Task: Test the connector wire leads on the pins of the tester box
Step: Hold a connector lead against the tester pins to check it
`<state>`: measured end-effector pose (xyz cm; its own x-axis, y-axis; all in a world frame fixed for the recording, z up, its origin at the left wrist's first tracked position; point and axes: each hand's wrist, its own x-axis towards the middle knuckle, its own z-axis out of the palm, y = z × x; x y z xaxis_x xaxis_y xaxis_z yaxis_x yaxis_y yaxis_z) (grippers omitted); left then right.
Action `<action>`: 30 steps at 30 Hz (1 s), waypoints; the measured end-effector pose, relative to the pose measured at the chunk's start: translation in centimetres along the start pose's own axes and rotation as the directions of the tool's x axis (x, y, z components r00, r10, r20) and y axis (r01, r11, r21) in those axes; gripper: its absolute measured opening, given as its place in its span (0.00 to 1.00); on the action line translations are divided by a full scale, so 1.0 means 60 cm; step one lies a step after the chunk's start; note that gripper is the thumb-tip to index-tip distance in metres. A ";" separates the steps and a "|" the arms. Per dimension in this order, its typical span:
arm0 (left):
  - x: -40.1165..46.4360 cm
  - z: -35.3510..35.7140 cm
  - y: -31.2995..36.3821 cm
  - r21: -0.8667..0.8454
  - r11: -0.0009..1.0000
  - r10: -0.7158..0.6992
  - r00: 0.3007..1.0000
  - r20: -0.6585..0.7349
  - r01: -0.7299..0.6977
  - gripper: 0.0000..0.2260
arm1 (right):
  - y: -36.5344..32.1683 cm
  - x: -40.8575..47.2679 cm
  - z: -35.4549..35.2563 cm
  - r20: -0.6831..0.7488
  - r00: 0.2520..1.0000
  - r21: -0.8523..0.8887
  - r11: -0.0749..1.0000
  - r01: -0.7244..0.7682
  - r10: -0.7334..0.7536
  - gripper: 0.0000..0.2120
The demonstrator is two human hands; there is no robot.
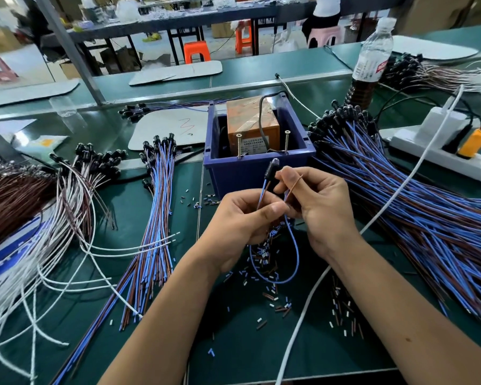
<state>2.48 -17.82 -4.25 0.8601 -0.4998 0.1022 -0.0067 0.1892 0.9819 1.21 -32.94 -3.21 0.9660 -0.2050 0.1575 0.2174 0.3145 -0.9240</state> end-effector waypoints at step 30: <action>0.003 -0.006 0.006 0.443 0.831 0.555 0.551 -0.623 -0.337 0.14 | 0.012 0.016 -0.007 -0.061 0.757 -0.702 0.567 0.431 -0.651 0.10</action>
<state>2.80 -17.53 -3.96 0.7878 0.3567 0.5022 -0.5210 -0.0490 0.8521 2.27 -33.27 -3.88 0.5808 -0.4161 0.6997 0.4418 -0.5607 -0.7003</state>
